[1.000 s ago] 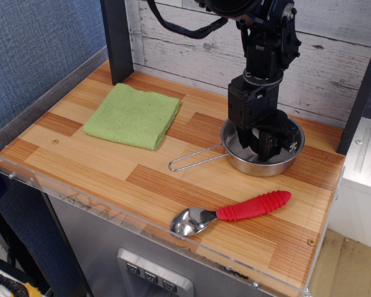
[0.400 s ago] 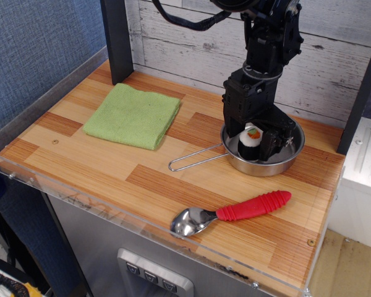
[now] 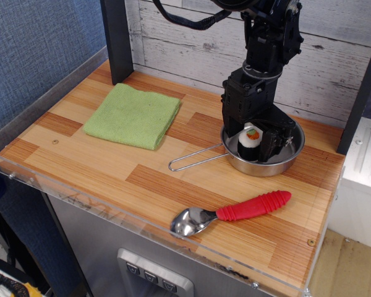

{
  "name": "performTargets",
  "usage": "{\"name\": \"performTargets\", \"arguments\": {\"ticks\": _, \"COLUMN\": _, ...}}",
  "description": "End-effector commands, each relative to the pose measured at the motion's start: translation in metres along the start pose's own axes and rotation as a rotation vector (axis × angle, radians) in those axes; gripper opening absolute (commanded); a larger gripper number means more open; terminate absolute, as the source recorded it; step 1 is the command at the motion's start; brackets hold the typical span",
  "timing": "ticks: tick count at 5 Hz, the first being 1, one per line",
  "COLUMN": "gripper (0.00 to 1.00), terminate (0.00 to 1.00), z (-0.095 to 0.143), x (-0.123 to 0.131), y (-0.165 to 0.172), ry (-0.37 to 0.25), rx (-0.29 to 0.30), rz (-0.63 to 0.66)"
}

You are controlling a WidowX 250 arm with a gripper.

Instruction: Put the sushi into the silver pot.

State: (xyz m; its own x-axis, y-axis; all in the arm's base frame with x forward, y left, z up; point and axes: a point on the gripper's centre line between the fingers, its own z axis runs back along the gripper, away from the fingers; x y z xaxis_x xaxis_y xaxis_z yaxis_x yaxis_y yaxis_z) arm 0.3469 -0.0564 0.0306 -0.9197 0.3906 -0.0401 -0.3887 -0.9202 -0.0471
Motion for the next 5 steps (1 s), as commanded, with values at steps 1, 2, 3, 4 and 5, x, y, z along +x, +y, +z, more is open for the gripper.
{"name": "performTargets", "arguments": {"ticks": 1, "gripper": 1.0, "terminate": 0.0, "z": 0.037, "x": 0.005, "y": 0.004, "ry": 0.136, "rx": 0.005, "rz": 0.008}}
{"name": "performTargets", "arguments": {"ticks": 2, "gripper": 1.0, "terminate": 0.0, "z": 0.052, "x": 0.01, "y": 0.001, "ry": 0.159, "rx": -0.009, "rz": -0.008}}
{"name": "performTargets", "arguments": {"ticks": 3, "gripper": 1.0, "terminate": 0.0, "z": 0.072, "x": 0.014, "y": -0.001, "ry": 0.206, "rx": -0.027, "rz": 0.013}}
{"name": "performTargets", "arguments": {"ticks": 4, "gripper": 1.0, "terminate": 0.0, "z": 0.091, "x": 0.015, "y": 0.002, "ry": 0.178, "rx": -0.073, "rz": 0.011}}
{"name": "performTargets", "arguments": {"ticks": 5, "gripper": 1.0, "terminate": 1.0, "z": 0.091, "x": 0.015, "y": 0.002, "ry": 0.178, "rx": -0.073, "rz": 0.011}}
